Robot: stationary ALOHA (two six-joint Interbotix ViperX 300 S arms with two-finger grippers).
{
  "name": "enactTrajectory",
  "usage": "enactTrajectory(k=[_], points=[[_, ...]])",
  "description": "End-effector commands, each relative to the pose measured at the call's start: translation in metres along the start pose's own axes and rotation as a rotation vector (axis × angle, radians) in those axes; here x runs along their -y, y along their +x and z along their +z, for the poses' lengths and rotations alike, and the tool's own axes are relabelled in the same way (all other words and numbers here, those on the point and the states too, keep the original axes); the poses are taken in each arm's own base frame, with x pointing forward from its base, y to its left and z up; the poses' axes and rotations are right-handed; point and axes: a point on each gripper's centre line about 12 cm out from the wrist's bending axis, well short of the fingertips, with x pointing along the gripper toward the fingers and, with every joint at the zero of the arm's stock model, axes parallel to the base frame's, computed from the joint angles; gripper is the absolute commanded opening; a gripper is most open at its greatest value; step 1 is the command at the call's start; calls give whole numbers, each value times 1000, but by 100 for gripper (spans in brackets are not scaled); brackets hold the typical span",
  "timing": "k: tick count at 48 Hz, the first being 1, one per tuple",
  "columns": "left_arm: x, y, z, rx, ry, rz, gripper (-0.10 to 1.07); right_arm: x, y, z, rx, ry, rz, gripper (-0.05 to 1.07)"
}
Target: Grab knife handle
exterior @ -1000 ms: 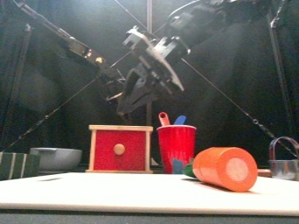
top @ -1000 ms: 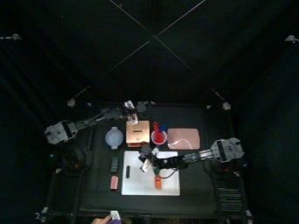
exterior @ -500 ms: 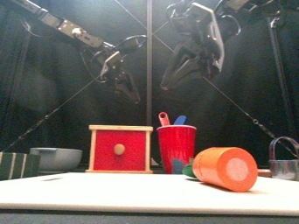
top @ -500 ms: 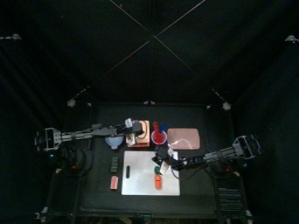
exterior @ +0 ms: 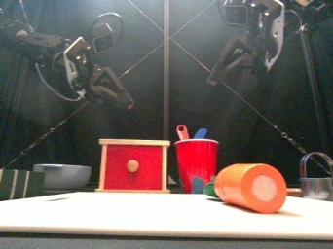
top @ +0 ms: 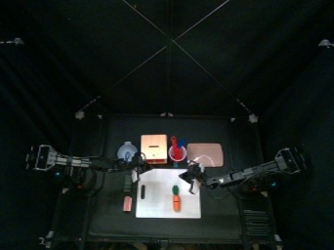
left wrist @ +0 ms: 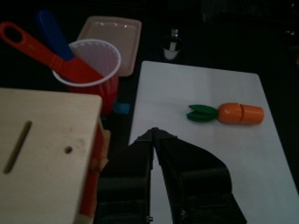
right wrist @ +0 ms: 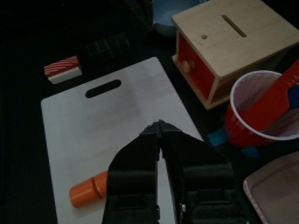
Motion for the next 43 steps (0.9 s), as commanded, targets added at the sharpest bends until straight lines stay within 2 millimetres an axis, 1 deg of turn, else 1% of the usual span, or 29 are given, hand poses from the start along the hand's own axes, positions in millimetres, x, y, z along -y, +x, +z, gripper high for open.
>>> enactTrajectory(k=[1, 6, 12, 19, 30, 39, 40, 41, 43], points=[[15, -6, 4, 67, 6, -36, 52, 1, -10, 5, 29, 7, 16, 23], [30, -12, -1, 96, 14, -77, 52, 5, -14, 1, 27, 6, 16, 23], [36, -17, -7, 111, -6, -90, 52, 6, -17, 1, 32, 9, 19, 23], [35, -19, -7, 114, -18, -85, 52, 6, -18, 3, 40, 12, 22, 23], [35, -24, -1, 138, -16, -88, 52, 9, -17, 0, 31, 17, 13, 23], [29, -24, -1, 135, -16, -73, 52, 11, -16, -2, 26, 24, 7, 23], [29, -24, -1, 134, -17, -71, 52, 12, -16, -2, 24, 25, 5, 23], [28, -25, 1, 142, -5, -71, 52, 14, -15, -8, 1, 45, -8, 23], [29, -25, 1, 146, 10, -77, 52, 12, -15, -4, 8, 57, 1, 23]])
